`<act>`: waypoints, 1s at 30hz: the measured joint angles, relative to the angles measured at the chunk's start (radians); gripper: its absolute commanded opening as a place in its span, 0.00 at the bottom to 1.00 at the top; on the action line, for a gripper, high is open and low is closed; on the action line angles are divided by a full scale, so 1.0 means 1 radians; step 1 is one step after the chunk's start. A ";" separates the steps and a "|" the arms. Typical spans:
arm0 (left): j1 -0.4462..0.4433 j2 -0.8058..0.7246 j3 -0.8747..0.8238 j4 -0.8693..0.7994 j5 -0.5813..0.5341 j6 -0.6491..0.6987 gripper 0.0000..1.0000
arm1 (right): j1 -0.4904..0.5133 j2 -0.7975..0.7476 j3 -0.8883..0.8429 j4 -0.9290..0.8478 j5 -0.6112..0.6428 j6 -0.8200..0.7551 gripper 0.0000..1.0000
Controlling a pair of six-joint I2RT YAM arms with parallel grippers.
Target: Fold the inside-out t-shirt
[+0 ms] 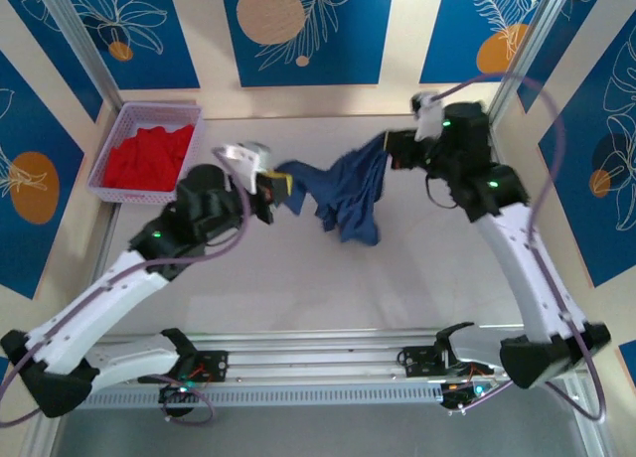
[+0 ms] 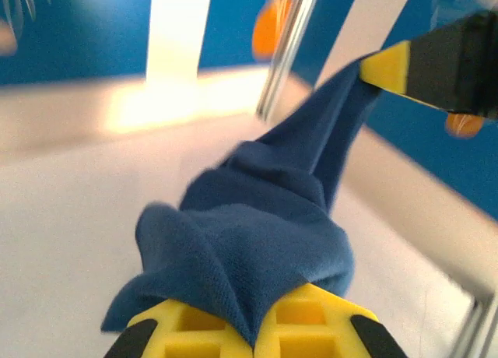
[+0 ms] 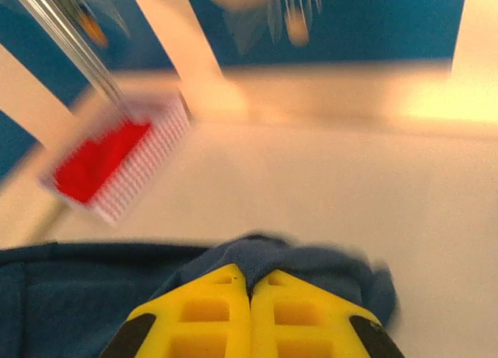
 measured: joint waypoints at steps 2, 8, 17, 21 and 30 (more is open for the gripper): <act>0.000 -0.003 0.104 -0.021 -0.041 0.041 0.00 | 0.001 -0.011 0.121 -0.006 0.016 -0.021 0.00; 0.004 0.044 0.261 -0.130 -0.174 0.130 0.00 | 0.000 0.035 0.321 -0.090 0.093 -0.086 0.00; 0.115 0.142 0.216 -0.244 -0.260 0.124 0.00 | -0.087 0.368 0.338 -0.153 0.092 -0.074 0.42; 0.216 0.235 0.115 -0.268 -0.249 0.082 0.00 | -0.084 0.553 0.228 -0.143 0.092 -0.068 0.61; 0.328 0.282 -0.039 -0.274 -0.196 0.039 0.00 | 0.119 0.305 -0.356 -0.108 0.021 0.016 0.69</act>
